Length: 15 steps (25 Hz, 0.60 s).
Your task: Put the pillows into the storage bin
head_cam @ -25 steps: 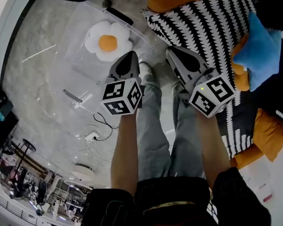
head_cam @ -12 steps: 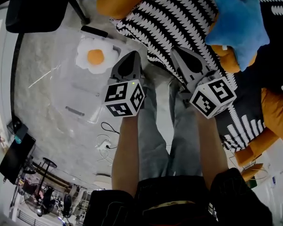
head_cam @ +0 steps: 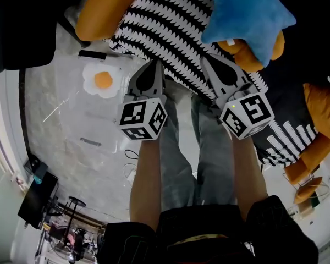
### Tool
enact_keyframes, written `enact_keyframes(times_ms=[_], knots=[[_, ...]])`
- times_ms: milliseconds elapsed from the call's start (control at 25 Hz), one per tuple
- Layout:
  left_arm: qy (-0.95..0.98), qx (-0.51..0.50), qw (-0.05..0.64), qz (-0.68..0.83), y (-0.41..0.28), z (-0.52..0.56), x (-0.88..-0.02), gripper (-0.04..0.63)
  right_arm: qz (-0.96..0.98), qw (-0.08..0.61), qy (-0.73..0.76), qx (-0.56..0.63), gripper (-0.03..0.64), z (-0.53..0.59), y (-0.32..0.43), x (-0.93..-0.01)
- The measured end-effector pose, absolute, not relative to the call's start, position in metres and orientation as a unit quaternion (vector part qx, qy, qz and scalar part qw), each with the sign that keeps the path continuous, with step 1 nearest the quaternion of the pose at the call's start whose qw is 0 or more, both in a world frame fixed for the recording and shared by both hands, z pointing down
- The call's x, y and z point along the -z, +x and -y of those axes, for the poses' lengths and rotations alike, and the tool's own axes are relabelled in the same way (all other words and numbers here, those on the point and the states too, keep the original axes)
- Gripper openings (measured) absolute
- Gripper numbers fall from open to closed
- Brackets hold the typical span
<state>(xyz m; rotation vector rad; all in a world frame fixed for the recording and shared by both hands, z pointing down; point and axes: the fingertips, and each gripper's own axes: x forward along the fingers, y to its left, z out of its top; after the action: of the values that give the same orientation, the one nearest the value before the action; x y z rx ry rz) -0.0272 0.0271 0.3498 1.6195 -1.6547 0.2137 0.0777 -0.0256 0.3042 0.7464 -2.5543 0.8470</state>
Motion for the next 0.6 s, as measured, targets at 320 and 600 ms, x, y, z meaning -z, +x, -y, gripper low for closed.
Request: enact_keyframes(times_ms=[320, 600], knots=[[0.674, -0.113, 0.381, 0.623, 0.034, 0.013, -0.345, -0.001, 0.879, 0.172, 0.335, -0.293, 0.002, 0.054, 0.158, -0.312], [0.704, -0.169, 0.354, 0.592, 0.090, 0.056, -0.358, 0.103, 0.863, 0.178, 0.374, -0.288, 0.026, 0.085, 0.226, -0.334]])
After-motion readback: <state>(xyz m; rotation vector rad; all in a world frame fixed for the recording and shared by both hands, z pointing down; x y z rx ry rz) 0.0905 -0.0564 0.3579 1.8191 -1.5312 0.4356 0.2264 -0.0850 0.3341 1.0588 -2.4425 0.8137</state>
